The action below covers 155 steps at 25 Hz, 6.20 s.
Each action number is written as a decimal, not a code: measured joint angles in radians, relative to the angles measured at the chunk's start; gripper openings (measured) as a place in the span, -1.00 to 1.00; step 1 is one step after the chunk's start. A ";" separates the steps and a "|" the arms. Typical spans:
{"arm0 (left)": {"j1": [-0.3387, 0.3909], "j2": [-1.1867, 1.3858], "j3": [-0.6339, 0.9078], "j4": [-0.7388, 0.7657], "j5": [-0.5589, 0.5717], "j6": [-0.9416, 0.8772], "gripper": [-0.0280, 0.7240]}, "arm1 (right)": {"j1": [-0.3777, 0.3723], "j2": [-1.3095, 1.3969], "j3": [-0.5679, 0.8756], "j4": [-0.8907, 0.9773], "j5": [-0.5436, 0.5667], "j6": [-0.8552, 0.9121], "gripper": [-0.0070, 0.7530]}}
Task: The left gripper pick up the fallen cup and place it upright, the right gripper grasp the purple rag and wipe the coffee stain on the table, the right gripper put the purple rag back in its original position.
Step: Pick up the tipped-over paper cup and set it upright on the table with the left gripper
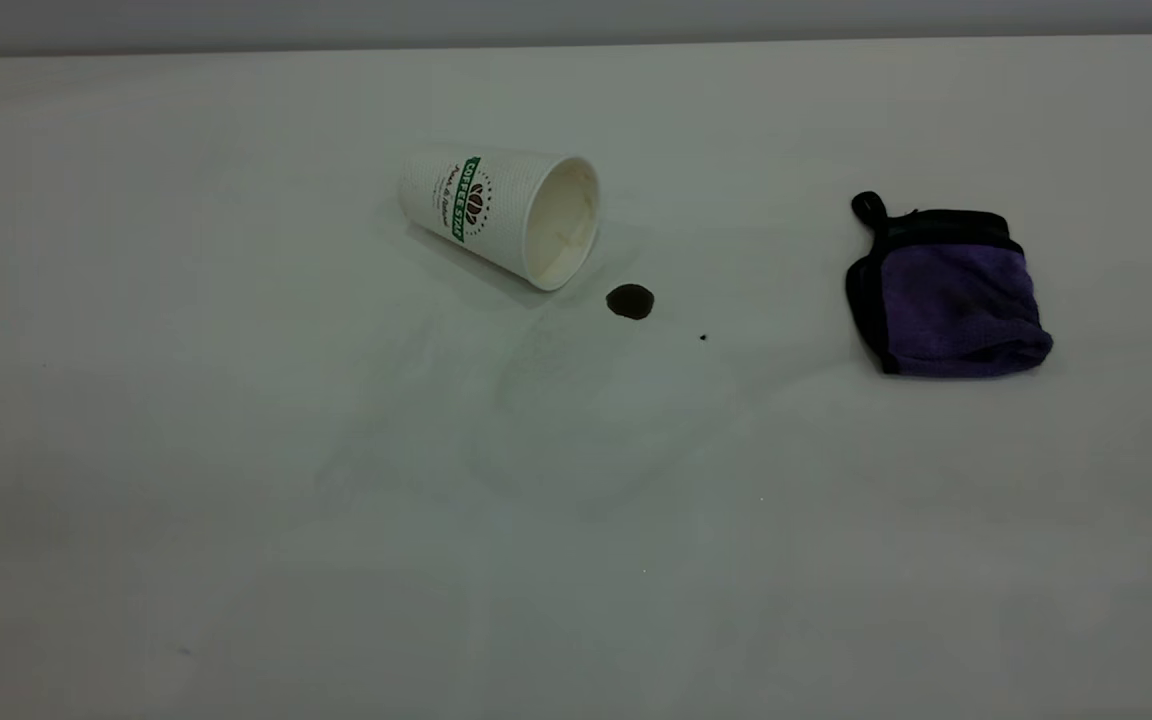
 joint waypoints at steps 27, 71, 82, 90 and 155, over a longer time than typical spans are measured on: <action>0.000 0.000 0.000 0.000 0.000 0.000 0.47 | 0.000 0.000 0.000 0.000 0.000 0.000 0.15; -0.427 1.738 -0.546 -0.041 -0.686 0.105 0.65 | 0.000 0.000 0.000 0.000 0.000 0.000 0.15; -0.656 2.233 -1.073 0.206 -0.563 -0.227 0.65 | 0.000 0.000 0.000 0.000 0.000 0.000 0.15; -0.754 2.422 -1.276 0.542 -0.503 -0.512 0.65 | 0.000 0.000 0.000 0.000 0.000 0.000 0.15; -0.498 2.425 -1.352 0.250 -0.242 -0.145 -0.93 | 0.000 0.000 0.000 0.000 0.000 0.000 0.15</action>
